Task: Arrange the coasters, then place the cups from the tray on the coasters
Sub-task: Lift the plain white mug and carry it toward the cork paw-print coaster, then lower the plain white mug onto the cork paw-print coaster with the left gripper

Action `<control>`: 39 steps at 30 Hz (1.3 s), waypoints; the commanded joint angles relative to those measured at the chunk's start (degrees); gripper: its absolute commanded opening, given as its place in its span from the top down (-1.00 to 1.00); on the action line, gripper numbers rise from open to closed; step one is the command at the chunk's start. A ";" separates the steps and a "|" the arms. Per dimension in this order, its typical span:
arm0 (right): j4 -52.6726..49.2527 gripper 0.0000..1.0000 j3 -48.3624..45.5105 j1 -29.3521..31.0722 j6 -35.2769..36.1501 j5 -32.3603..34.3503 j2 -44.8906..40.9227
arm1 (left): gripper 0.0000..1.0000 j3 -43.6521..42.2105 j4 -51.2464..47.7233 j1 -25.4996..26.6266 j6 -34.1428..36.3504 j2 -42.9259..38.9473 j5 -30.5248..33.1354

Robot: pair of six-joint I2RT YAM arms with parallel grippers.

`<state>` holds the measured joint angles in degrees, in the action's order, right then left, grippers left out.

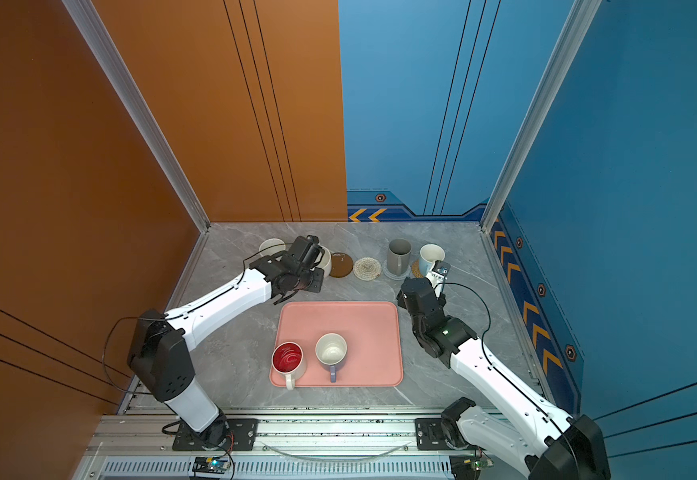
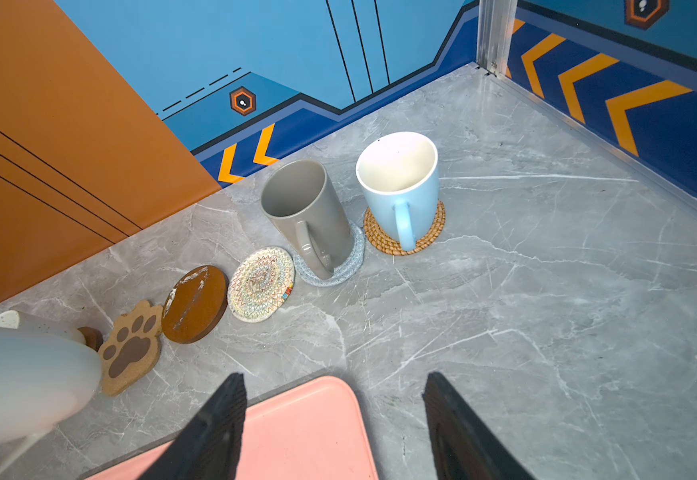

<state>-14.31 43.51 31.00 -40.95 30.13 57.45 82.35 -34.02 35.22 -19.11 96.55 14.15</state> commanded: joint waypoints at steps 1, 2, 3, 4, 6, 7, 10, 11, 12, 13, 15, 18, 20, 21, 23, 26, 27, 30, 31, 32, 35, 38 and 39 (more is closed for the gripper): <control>0.57 -0.32 -0.79 -0.66 0.24 -1.10 -0.36 | 1.00 3.25 1.59 -2.18 1.82 1.34 2.31; 0.51 -0.32 -0.87 -0.83 0.20 -1.28 -0.41 | 1.00 3.49 1.59 -2.99 1.75 1.85 2.16; 0.58 -0.32 -0.89 -1.02 0.24 -1.42 -0.39 | 1.00 3.85 1.63 -3.76 1.72 2.31 2.10; 0.53 -0.32 -0.92 -1.18 0.25 -1.53 -0.29 | 1.00 4.02 1.66 -4.44 1.73 2.80 2.10; 0.52 -0.32 -0.93 -1.46 0.17 -1.86 -0.25 | 1.00 4.68 1.60 -5.75 1.62 4.04 1.67; 0.53 -0.32 -1.05 -1.63 0.29 -1.99 -0.18 | 1.00 4.98 1.63 -6.14 1.54 4.51 1.48; 0.59 -0.32 -1.07 -1.91 0.34 -2.34 -0.02 | 1.00 6.18 1.59 -7.24 1.37 6.43 0.75; 0.51 -0.32 -1.06 -2.08 0.32 -2.41 0.13 | 1.00 6.62 1.59 -7.56 1.44 7.10 0.59; 0.57 -0.32 -1.03 -2.22 0.34 -2.54 0.28 | 1.00 6.98 1.59 -7.88 1.40 7.51 0.59; 0.57 -0.32 -1.05 -2.33 0.38 -2.76 0.38 | 1.00 7.23 1.62 -8.21 1.37 7.91 0.59; 0.55 -0.32 -0.97 -2.52 0.38 -3.14 0.63 | 1.00 7.78 1.61 -8.84 1.25 8.84 0.12; 0.57 -0.32 -0.88 -2.70 0.43 -3.49 0.91 | 1.00 8.72 1.64 -9.56 1.01 10.11 -0.53; 0.59 -0.32 -0.89 -2.75 0.42 -3.54 1.07 | 1.00 9.35 1.65 -9.91 1.05 11.12 -0.78; 0.57 -0.32 -0.88 -2.79 0.43 -3.66 1.15 | 1.00 9.70 1.59 -10.07 1.10 11.56 -0.99; 0.53 -0.32 -0.90 -2.79 0.41 -3.76 1.35 | 1.00 10.24 1.68 -10.33 1.01 12.48 -1.57; 0.54 -0.32 -0.83 -2.92 0.43 -3.93 1.59 | 1.00 10.98 1.61 -10.68 0.88 13.69 -2.22; 0.59 -0.32 -0.79 -2.97 0.43 -4.02 1.69 | 1.00 11.12 1.62 -10.71 0.76 13.87 -2.36; 0.57 -0.32 -0.75 -3.05 0.51 -4.28 1.84 | 1.00 11.26 1.74 -11.01 0.31 14.28 -2.53; 0.55 -0.32 -0.76 -3.05 0.52 -4.45 1.85 | 1.00 11.26 1.72 -11.10 0.15 14.42 -2.69; 0.56 -0.32 -0.79 -3.13 0.57 -4.51 1.87 | 1.00 11.26 1.90 -11.09 0.04 14.45 -2.80; 0.59 -0.32 -0.73 -3.23 0.54 -4.55 1.94 | 1.00 11.25 2.22 -11.14 -0.22 14.75 -3.20; 0.98 -0.32 -0.66 -3.23 0.50 -4.96 2.61 | 1.00 11.26 2.21 -11.14 -0.40 14.98 -4.06; 1.02 -0.32 -0.61 -3.27 0.52 -5.20 2.88 | 1.00 11.28 2.34 -11.16 -0.40 15.14 -4.36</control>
<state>-14.28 43.24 28.05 -40.93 25.65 59.40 90.74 -34.06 24.47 -18.76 111.57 11.09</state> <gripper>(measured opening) 0.659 0.157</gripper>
